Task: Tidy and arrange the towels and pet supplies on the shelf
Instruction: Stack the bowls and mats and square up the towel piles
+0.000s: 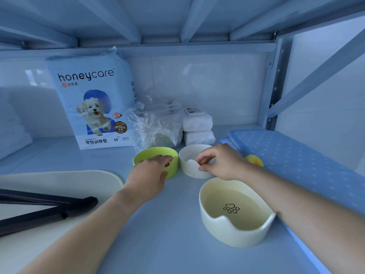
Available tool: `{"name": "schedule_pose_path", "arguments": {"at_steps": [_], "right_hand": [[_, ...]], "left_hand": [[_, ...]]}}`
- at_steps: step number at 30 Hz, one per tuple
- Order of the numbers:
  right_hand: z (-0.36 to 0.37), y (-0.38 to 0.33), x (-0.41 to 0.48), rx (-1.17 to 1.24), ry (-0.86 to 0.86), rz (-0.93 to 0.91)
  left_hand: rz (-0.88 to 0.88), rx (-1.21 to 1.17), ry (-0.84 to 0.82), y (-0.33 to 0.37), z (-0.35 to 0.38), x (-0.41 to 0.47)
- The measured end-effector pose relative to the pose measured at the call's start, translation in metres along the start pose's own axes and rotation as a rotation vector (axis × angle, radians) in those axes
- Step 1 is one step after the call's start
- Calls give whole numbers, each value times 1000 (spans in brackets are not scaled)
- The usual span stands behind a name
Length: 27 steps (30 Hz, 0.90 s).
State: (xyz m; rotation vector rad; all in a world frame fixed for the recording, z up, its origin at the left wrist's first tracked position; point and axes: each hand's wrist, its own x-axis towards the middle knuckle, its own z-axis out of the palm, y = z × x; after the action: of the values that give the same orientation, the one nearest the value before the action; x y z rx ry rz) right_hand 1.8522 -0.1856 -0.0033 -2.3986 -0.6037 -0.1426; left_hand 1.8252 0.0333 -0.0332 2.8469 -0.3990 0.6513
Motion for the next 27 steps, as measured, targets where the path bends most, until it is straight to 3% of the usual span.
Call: {"name": "schedule_pose_path", "arguments": {"at_steps": [5,27], "right_hand": [[-2,-1,-1,50,5,18],[1,7,6,-16,52,-17]], "left_hand": [[64,-19,17,-7,2,3],[29,-54,-9,-8,-4,-1]]}}
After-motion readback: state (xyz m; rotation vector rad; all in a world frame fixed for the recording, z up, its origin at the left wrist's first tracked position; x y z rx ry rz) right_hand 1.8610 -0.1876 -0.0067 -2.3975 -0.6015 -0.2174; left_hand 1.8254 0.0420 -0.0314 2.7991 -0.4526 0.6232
